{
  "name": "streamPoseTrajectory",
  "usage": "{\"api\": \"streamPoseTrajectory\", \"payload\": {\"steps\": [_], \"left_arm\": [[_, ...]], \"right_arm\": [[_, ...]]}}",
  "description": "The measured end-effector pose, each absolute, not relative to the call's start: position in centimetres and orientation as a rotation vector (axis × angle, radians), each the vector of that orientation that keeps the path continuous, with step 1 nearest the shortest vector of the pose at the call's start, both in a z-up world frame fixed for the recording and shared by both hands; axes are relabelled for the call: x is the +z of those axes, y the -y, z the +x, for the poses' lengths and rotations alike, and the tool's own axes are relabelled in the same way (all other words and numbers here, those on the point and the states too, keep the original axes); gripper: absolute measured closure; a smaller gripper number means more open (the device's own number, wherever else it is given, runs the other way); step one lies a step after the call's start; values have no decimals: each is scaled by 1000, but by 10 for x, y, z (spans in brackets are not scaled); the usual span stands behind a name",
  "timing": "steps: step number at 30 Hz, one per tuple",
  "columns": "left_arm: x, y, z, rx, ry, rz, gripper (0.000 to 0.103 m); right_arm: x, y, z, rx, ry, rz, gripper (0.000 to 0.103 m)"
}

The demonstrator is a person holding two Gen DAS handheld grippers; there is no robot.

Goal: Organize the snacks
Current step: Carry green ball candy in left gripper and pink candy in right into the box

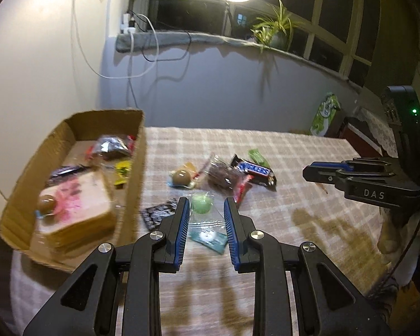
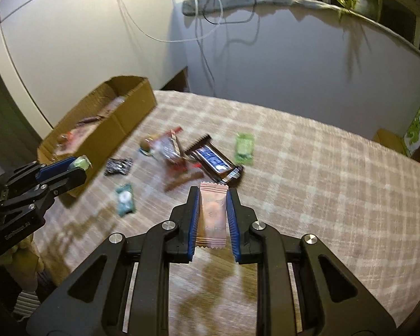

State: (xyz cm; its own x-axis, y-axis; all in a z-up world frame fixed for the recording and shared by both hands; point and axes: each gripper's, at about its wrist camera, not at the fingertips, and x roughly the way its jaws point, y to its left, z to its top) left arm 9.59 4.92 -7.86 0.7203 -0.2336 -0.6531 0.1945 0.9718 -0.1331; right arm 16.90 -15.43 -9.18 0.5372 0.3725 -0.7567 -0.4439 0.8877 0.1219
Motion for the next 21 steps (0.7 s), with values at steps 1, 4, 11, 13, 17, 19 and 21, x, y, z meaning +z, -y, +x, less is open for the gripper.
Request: {"api": "streamPoseTrajectory", "payload": {"steps": [1, 4, 11, 13, 17, 19, 21], "left_arm": [[-76, -55, 94, -228, -722, -58, 79], [-71, -66, 92, -207, -709, -65, 79], [-63, -102, 84, -140, -683, -85, 79], [-63, -111, 82, -121, -678, -91, 79], [-62, -131, 80, -85, -671, -104, 79], [-62, -140, 80, -71, -668, -110, 79], [-63, -149, 79, -56, -666, -114, 79]], "right_arm": [[-89, 151, 168, 493, -873, -92, 83], [-79, 137, 167, 518, -856, -103, 83], [-66, 95, 168, 571, -825, -147, 83], [-64, 82, 169, 584, -822, -160, 83], [-62, 59, 173, 611, -818, -182, 83], [-62, 46, 175, 624, -815, -199, 83], [-62, 31, 177, 636, -814, -215, 83]]}}
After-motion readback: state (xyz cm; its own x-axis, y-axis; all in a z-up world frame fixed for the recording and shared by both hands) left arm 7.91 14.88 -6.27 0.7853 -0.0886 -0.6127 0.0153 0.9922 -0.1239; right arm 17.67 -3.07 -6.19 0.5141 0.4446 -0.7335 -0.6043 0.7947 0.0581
